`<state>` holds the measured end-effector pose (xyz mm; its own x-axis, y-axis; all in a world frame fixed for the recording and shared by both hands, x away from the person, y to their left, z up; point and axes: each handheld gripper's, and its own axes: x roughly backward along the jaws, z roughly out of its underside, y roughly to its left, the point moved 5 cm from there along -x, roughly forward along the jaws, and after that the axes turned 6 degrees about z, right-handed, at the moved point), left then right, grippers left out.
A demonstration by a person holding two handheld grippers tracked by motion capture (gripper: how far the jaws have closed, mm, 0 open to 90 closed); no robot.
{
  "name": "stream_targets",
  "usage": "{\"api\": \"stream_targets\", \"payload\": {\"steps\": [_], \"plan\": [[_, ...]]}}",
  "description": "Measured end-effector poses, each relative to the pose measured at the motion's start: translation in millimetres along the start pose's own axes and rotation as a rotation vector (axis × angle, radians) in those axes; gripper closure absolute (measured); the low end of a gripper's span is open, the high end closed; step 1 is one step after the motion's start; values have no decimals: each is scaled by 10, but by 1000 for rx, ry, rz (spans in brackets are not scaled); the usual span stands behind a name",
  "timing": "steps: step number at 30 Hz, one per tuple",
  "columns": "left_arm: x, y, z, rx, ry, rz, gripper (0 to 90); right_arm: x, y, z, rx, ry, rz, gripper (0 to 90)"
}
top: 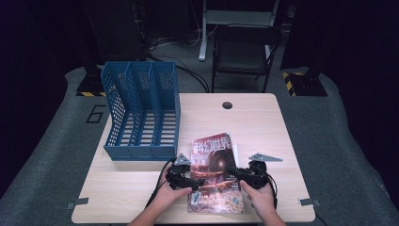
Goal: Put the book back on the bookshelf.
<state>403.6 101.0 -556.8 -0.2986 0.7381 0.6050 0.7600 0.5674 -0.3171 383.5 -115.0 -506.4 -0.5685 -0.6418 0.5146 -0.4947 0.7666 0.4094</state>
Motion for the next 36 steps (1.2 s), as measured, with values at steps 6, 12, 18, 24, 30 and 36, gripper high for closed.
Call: {"api": "stream_targets", "payload": {"steps": [6, 12, 18, 24, 30, 36], "plan": [[-93, -13, -52, -2, -15, 61, 16, 25, 26, -13, 25, -20, -7, 854], [-141, -16, -100, -4, 0, 89, 4, 46, 39, -22, 27, -25, -17, 854], [-157, 32, -133, 20, -28, 144, 4, 63, 72, -40, 31, -40, -30, 854], [-175, 25, -142, -6, -14, 146, 4, 65, 77, -40, 28, -36, -38, 854], [-204, -17, -156, -32, 18, 146, 0, 55, 76, -39, 34, -33, -45, 854], [-201, -13, -159, -25, 19, 141, 15, 28, 16, -21, 5, -22, -32, 851]]}}
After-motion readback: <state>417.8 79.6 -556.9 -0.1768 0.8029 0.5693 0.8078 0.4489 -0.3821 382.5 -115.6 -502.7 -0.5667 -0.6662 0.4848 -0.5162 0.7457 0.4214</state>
